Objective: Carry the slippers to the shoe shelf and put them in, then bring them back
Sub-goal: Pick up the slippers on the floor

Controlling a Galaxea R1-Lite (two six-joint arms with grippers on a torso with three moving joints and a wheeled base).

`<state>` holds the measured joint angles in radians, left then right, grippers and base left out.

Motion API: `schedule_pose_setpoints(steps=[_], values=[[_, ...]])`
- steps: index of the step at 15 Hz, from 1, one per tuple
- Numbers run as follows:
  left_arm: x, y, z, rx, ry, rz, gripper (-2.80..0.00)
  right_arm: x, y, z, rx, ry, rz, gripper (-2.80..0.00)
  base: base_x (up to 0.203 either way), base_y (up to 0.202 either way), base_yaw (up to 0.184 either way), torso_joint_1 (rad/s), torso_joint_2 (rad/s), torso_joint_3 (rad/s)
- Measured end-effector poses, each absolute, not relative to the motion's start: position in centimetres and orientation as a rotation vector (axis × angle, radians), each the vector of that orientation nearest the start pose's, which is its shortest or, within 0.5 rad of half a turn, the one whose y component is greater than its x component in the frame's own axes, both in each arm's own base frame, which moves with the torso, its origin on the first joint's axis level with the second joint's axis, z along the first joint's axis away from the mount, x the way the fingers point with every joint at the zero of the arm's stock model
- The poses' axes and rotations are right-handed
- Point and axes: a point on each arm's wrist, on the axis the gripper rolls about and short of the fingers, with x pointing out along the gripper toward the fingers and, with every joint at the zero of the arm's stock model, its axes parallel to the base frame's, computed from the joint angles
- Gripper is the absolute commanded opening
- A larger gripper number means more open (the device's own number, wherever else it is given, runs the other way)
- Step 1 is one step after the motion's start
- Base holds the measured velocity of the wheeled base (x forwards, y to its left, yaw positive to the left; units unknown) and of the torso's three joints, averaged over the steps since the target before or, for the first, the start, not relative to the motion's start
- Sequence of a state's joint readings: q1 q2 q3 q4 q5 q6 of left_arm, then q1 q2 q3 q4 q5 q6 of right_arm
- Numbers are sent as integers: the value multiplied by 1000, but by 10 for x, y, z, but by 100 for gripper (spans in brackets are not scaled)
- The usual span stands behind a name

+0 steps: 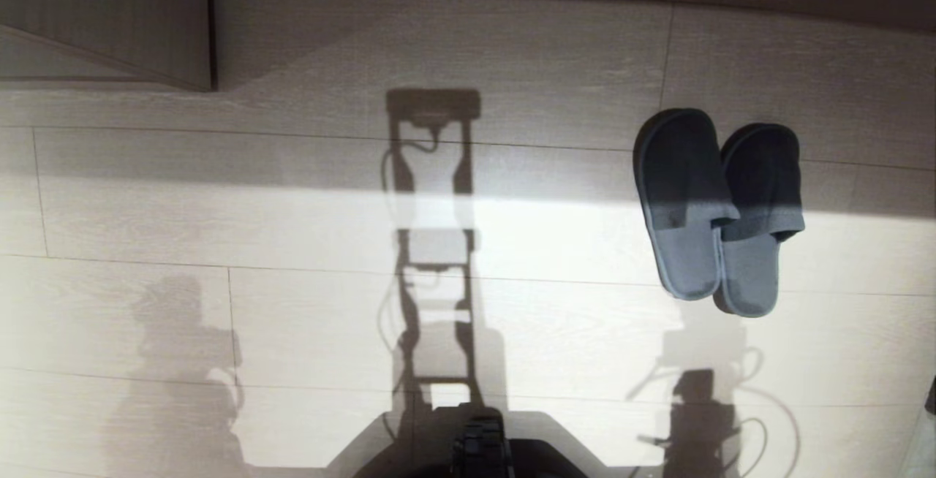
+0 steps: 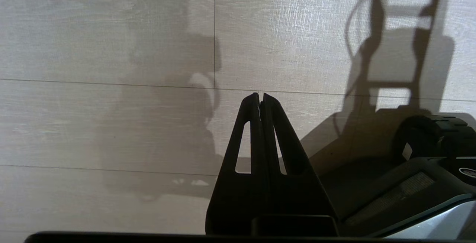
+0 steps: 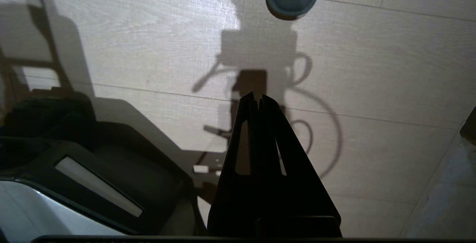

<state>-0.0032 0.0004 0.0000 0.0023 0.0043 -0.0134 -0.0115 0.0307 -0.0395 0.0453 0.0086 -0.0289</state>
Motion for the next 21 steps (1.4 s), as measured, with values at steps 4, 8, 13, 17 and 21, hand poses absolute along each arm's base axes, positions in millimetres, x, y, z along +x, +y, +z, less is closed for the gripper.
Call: schedule_pose_setpoints(steps=[4,8,13,17,21], values=[[-23,0,75,-13,3,1,-280,-4,0,120,-1,96,15,-280,0,0,0,2,2,-38],[-23,0,75,-13,3,1,-280,76,1,151,2,245,26,-280,0,0,0,0,0,0],[-23,0,75,-12,4,1,-280,179,4,141,-49,244,35,0,0,0,0,0,0,0],[-23,0,75,-12,3,1,-280,205,1,141,-107,129,42,0,0,0,0,0,0,0],[-23,0,75,-12,3,1,-280,227,-6,136,-149,73,50,0,0,0,0,0,0,0]])
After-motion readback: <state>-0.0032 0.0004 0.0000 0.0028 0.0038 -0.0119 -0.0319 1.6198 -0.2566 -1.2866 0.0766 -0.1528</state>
